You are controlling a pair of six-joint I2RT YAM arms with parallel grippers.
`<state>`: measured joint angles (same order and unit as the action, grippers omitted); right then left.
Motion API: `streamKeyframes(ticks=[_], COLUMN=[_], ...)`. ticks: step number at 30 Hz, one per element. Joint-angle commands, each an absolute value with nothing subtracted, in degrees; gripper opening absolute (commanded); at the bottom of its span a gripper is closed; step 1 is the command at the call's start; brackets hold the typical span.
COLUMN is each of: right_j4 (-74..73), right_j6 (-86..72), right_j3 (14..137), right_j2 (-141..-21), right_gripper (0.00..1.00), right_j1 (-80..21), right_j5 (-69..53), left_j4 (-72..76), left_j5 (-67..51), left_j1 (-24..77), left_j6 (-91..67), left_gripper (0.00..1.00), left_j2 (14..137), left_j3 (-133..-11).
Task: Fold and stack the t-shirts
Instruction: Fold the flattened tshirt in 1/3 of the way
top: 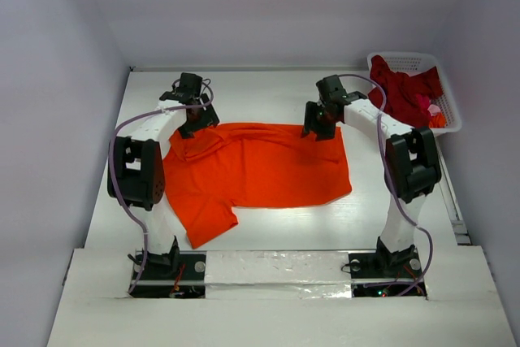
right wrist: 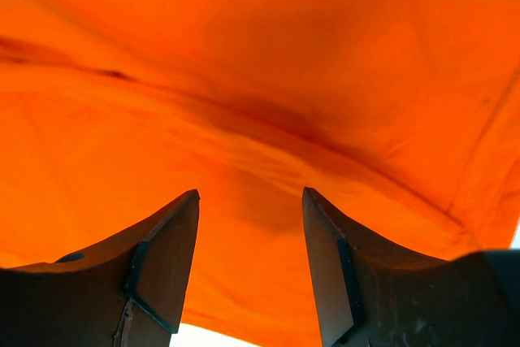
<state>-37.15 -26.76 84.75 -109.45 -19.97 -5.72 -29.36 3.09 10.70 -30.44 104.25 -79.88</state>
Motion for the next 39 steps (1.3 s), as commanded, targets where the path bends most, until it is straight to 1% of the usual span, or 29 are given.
streamKeyframes(ticks=[1,12,15,16,17,18,22,23,28,30,34,35,37,38,39], right_j4=[-38.5,-38.41,-38.06,-38.14,-38.06,-38.06,-37.71,-37.53,-37.35,-37.35,-37.71,-37.71,-37.71,-37.71,-37.62], right_j6=[-25.31,-25.57,-25.93,-26.1,-26.1,-26.1,-26.1,-26.19,-26.54,-26.63,-26.54,-26.63,-26.63,-26.72,-26.72], right_j3=[87.1,89.3,89.38,89.47,89.3,89.21,88.68,88.51,88.59,88.68,89.47,89.56,89.65,89.65,89.65], right_j2=[-110.92,-112.85,-112.85,-112.85,-112.85,-112.94,-112.85,-112.85,-113.2,-113.12,-113.29,-113.29,-113.29,-113.47,-113.38], right_gripper=[0.59,0.59,0.59,0.59,0.59,0.59,0.59,0.58,0.58,0.57,0.57,0.57,0.57,0.57,0.56], right_j1=[-19.6,-20.13,-20.13,-20.13,-20.13,-20.13,-20.13,-20.13,-20.13,-20.13,-20.13,-20.13,-20.13,-20.13,-20.13], right_j5=[-2.37,-1.76,-2.28,-2.29,-2.29,-2.37,-2.37,-2.29,-2.37,-2.2,-2.2,-2.2,-2.2,-2.28,-2.2], left_j4=[-28.83,-26.63,-25.93,-25.93,-25.84,-25.84,-25.84,-25.84,-26.37,-26.37,-26.37,-26.63,-26.81,-26.98,-26.98], left_j5=[6.68,3.87,3.52,3.34,3.08,2.9,2.55,2.55,2.81,2.64,2.55,2.55,2.55,2.55,2.55], left_j1=[10.46,10.99,10.99,10.99,10.99,10.99,10.99,10.99,10.99,10.99,10.99,10.99,10.99,10.99,10.99], left_j6=[-28.65,-29.88,-29.97,-29.97,-30.06,-30.23,-30.59,-30.5,-30.32,-30.41,-30.5,-30.5,-30.5,-30.5,-30.5], left_gripper=[0.71,0.71,0.69,0.67,0.63,0.6,0.55,0.5,0.39,0.33,0.27,0.23,0.2,0.16,0.14], left_j2=[104.68,107.67,108.02,108.02,108.1,108.11,107.75,107.75,108.63,108.9,109.16,109.25,109.25,109.25,109.07], left_j3=[-80.6,-81.12,-81.12,-81.12,-81.21,-81.21,-81.47,-81.65,-82.53,-82.79,-83.23,-83.49,-83.76,-83.76,-83.76])
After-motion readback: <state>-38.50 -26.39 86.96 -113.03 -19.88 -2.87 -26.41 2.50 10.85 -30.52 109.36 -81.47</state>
